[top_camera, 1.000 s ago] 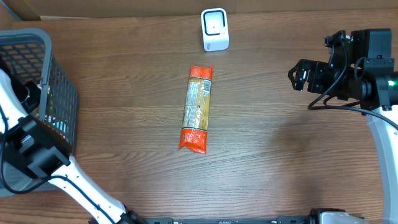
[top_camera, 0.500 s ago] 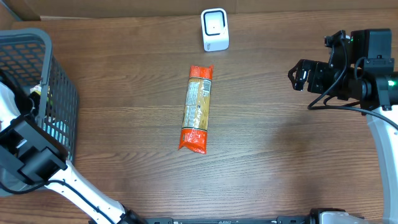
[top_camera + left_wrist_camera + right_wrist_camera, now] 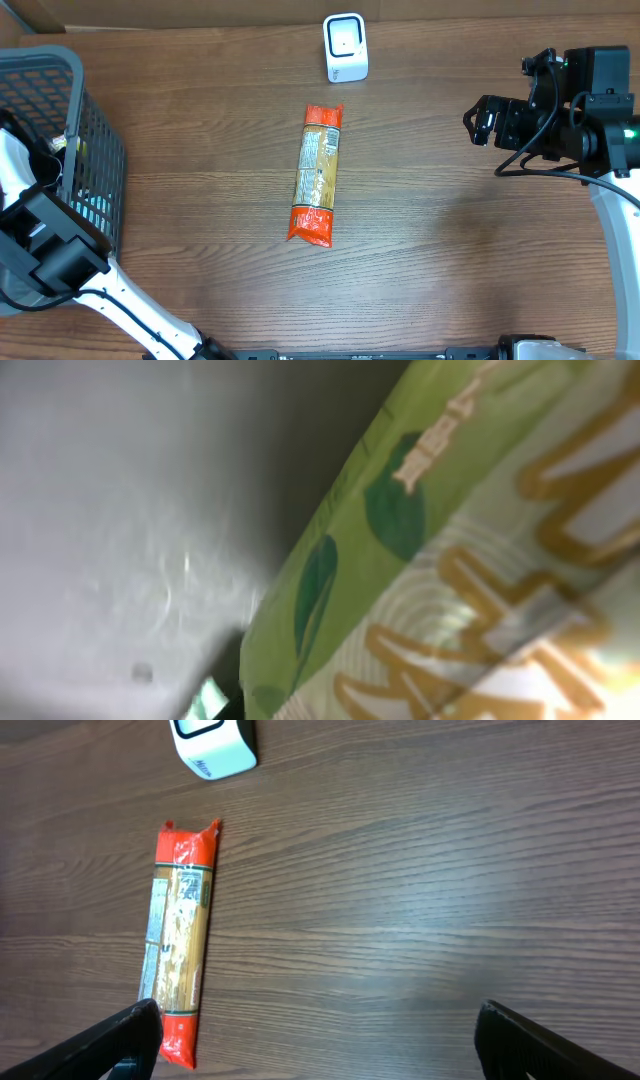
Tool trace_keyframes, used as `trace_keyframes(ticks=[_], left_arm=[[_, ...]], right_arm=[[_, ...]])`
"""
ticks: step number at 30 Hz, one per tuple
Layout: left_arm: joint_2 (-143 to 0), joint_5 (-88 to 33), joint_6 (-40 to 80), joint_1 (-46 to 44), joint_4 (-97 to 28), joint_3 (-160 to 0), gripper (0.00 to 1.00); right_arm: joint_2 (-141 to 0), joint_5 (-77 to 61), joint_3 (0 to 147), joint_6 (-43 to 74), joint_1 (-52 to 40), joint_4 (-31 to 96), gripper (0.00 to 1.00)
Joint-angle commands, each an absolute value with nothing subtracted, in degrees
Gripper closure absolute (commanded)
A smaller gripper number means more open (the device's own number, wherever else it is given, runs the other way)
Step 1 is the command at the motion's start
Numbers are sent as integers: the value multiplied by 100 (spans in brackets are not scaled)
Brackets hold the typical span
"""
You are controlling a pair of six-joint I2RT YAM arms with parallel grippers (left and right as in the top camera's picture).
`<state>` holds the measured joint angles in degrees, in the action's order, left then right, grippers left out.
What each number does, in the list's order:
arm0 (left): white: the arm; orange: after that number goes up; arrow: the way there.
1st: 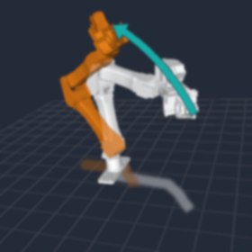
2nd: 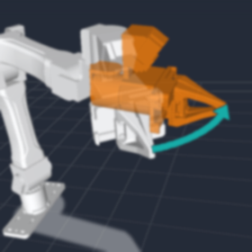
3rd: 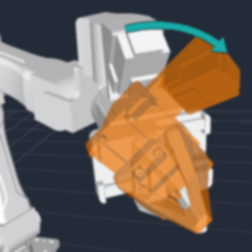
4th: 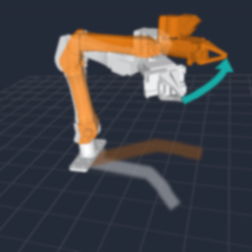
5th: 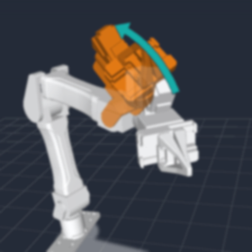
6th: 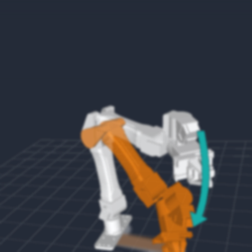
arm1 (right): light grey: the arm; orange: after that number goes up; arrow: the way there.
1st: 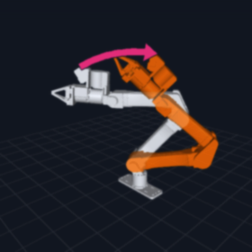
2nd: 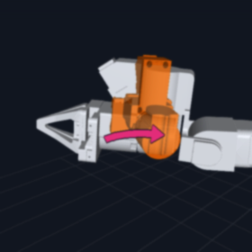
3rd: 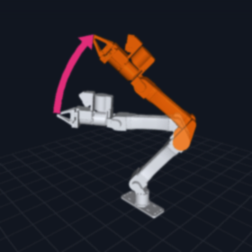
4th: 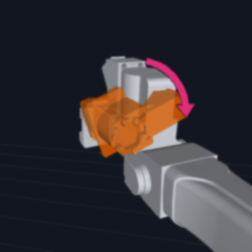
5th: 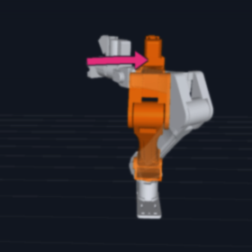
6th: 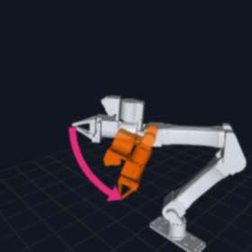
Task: Scan the item barcode
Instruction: 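Reach the left gripper back into the basket and grasp the green pouch, then place the green pouch on the table left of the spaghetti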
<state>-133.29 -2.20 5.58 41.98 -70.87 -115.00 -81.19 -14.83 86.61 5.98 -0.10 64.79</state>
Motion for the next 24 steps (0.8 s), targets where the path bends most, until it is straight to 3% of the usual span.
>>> trace_keyframes(ticks=[1, 8, 11, 19, 24], left_arm=[[-13294, -255, 515, 4169, -7577, -12346, 96], [-13292, -67, 526, 4169, -9526, -15587, 96], [-13113, -296, 556, 4147, -9682, -16571, 96], [-11391, -506, 703, 3778, -9682, -16750, 96], [-10667, -1509, 749, 2606, -9682, -16497, 96]], right_arm=[[-8114, -1531, 8809, 593, 1, 6440, 0], [-8114, -1533, 8809, 593, 1, 6445, 0], [-8114, -1531, 8809, 593, 1, 6469, 0], [-8114, -1531, 8809, 591, 1, 6501, 0], [-8114, -1531, 8809, 593, 1, 6501, 0]])
